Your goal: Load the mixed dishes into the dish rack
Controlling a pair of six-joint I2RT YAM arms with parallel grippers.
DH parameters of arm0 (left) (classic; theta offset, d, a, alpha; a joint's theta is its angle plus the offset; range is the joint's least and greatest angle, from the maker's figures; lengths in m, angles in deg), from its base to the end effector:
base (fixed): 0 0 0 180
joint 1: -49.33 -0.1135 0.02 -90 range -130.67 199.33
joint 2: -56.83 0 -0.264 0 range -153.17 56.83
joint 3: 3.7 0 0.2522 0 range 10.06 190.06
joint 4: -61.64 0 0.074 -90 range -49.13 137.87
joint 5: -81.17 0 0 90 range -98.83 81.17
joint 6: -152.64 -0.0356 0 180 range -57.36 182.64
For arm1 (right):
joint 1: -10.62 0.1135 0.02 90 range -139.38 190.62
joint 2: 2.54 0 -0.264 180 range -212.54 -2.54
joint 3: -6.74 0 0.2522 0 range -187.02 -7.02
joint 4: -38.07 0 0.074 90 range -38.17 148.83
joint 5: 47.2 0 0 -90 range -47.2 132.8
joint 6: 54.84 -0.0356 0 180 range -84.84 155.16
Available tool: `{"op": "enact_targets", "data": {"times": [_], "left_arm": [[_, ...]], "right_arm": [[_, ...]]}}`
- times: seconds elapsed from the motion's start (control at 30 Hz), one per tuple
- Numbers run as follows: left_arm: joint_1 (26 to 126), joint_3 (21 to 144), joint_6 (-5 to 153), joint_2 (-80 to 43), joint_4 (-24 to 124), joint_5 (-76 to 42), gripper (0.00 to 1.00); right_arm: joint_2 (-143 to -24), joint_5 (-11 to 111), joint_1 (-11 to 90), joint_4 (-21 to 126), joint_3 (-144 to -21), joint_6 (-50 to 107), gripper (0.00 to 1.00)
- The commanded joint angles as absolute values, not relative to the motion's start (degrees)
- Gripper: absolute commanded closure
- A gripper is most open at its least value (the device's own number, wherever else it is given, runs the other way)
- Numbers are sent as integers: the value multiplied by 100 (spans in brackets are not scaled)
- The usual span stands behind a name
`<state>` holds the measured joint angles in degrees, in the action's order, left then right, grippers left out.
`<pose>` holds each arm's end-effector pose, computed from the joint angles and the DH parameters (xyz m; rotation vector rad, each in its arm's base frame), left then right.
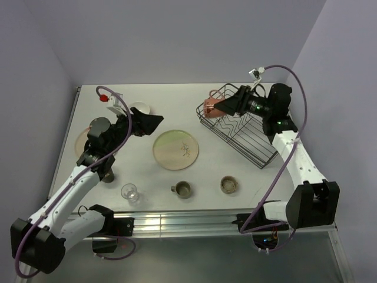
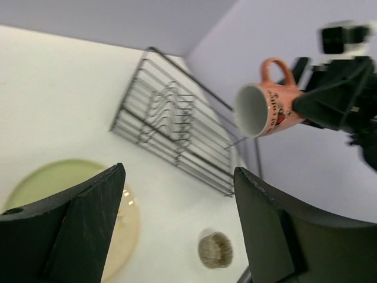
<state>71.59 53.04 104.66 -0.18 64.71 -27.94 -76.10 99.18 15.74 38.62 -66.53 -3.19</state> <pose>0.2140 -0.1002 0.3390 0.0041 1.6390 -1.1317 0.2874 0.0555 0.3641 -0.3418 1.7218 1.3392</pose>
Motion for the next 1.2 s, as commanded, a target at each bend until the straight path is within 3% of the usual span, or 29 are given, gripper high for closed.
{"op": "enact_targets", "data": {"times": [0.0, 0.2, 0.43, 0.8, 1.17], "left_arm": [[7139, 5673, 9648, 453, 4438, -1755, 19], [7139, 5112, 9666, 1576, 3988, -1385, 16], [7139, 4864, 9508, 2036, 3883, -1173, 9], [7139, 5058, 9270, 1912, 3601, -1243, 9], [7139, 4891, 9402, 2018, 3653, -1287, 9]], "right_arm": [[-7241, 9301, 1097, 6372, -7320, 2369, 76], [-7671, 8571, -105, 7983, -7846, 4111, 76], [-8680, 6989, -292, 8962, -8691, 5851, 76], [-9912, 5609, -169, 9007, -9035, 6521, 75], [-10563, 5221, -99, 8830, -9148, 6636, 73]]}}
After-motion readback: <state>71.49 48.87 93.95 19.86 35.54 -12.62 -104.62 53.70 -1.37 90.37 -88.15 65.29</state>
